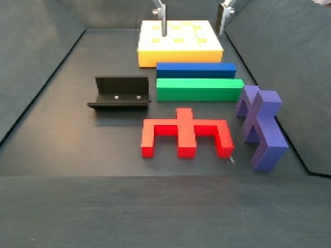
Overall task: Pick up the green object. Move up. Move to above the board. Insert the green object.
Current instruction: Pick up the green object.
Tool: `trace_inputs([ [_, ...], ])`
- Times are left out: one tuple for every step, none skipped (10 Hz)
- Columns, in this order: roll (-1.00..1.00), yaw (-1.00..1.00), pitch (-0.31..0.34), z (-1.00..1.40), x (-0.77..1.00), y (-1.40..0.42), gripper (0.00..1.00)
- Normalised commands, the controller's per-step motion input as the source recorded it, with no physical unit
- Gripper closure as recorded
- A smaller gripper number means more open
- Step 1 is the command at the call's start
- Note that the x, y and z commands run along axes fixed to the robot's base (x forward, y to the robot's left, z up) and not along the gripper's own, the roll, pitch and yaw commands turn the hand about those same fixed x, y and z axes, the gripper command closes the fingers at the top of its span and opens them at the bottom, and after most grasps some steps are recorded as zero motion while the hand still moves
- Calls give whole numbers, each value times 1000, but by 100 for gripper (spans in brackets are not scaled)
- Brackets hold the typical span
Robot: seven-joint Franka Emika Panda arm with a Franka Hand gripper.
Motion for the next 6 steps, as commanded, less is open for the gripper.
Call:
trace_inputs([
  [23, 0, 10, -3, 23, 0, 0],
  [43, 0, 93, -9, 203, 0, 0],
  [-4, -680, 0, -177, 66, -34, 0],
  [0, -991, -17, -349, 0, -169, 0],
  [0, -1000, -1, -337, 0, -111, 0],
  [0, -1000, -4, -343, 0, -100, 0],
])
